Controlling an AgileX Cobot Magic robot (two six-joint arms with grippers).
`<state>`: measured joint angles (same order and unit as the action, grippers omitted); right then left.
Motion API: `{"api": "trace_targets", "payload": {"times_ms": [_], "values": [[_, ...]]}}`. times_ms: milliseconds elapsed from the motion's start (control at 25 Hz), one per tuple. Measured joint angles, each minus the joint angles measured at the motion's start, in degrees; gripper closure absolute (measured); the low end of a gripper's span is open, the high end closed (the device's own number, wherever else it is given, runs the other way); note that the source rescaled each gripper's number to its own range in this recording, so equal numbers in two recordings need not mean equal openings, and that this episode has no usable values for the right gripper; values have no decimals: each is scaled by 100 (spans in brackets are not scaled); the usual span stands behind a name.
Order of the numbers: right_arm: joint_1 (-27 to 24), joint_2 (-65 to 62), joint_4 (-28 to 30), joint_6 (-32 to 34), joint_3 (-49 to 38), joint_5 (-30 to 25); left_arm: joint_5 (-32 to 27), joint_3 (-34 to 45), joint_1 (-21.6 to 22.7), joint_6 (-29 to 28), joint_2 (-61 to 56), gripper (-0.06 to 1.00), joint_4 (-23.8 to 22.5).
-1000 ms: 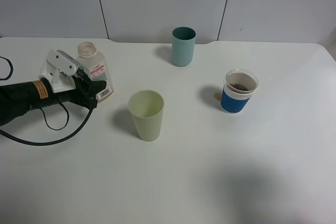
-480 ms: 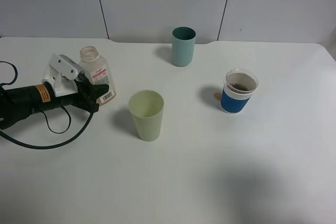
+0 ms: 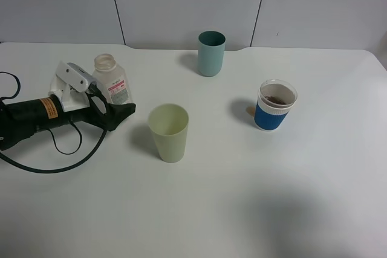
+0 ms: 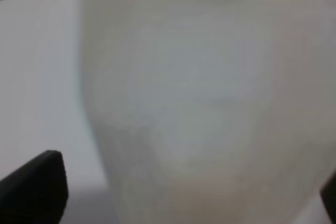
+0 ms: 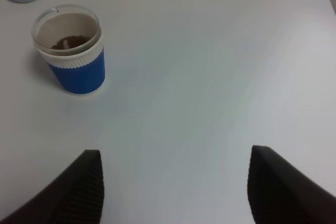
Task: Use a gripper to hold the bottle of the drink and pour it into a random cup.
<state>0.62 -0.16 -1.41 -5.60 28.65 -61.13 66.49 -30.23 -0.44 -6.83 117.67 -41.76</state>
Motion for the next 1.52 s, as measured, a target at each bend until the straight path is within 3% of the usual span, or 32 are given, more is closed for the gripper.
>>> {"api": "trace_targets", "payload": {"times_ms": [240, 400, 560, 680, 840, 1160, 1360, 1520], "values": [[0, 0, 0, 0, 0, 0, -137, 457, 2, -11, -772, -5, 96], [0, 0, 0, 0, 0, 0, -428, 844, 7, -58, -1566, -5, 394], [0, 0, 0, 0, 0, 0, -1049, 1122, 7, -459, -2607, -5, 685], [0, 0, 0, 0, 0, 0, -1784, 1138, 7, -932, -3492, -5, 510], [0, 0, 0, 0, 0, 0, -2881, 1144, 7, -1748, -4780, -5, 214], [0, 0, 0, 0, 0, 0, -5019, 1137, 7, -3283, -7364, -5, 240], [0, 0, 0, 0, 0, 0, -7470, 578, 7, -3198, -8483, -5, 1037], [0, 0, 0, 0, 0, 0, -9583, -126, 7, -2163, -8962, -5, 1723]]}}
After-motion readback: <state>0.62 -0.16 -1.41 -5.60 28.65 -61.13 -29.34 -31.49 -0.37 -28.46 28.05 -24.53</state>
